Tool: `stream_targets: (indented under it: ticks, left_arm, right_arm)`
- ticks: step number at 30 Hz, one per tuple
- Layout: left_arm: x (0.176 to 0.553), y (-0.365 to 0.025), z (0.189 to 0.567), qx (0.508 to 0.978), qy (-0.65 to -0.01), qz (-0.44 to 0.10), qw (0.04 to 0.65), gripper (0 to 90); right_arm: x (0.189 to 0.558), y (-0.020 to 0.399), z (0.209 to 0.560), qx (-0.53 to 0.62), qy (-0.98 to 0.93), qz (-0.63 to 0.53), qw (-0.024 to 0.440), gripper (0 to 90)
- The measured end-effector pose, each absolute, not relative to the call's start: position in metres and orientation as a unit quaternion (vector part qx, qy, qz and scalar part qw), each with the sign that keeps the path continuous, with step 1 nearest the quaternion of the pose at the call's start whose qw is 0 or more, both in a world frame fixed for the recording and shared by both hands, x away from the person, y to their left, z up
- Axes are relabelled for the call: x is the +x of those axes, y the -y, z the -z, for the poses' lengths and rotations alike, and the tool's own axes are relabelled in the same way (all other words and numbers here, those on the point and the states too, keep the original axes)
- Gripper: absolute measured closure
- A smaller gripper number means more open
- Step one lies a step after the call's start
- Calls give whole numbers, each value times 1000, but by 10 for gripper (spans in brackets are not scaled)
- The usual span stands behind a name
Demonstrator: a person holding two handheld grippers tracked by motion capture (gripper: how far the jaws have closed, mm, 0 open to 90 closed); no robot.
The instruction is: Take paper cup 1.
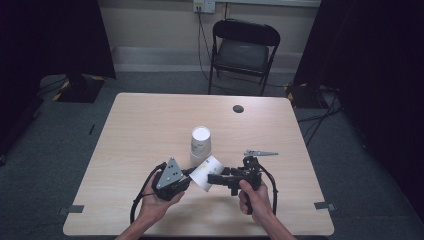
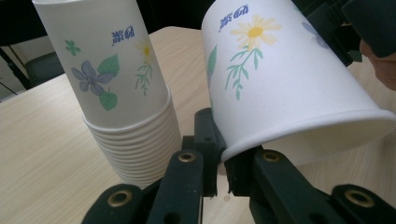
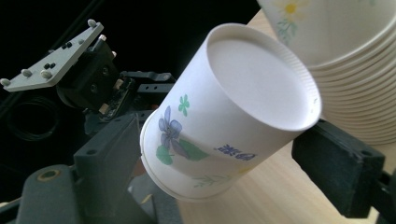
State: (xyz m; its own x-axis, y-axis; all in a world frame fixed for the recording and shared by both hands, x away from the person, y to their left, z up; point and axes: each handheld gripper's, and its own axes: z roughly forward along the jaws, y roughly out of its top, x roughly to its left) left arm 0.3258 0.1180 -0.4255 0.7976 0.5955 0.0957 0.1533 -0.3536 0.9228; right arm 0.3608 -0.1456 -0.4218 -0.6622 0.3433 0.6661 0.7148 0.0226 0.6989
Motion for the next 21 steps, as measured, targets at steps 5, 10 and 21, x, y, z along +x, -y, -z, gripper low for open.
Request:
stream_targets:
  ticks: [5,10,21]
  left_arm:
    - [330,-122,425,796,-249,-208,511,854]
    - [332,-119,425,806,-243,-200,501,854]
    - [334,-115,425,842,-223,-169,461,850]
  right_arm:
    - [361,150,420,-381,701,584,148,163]
    - [360,157,418,-381,702,586,135,164]
    - [354,178,414,-369,719,584,77,162]
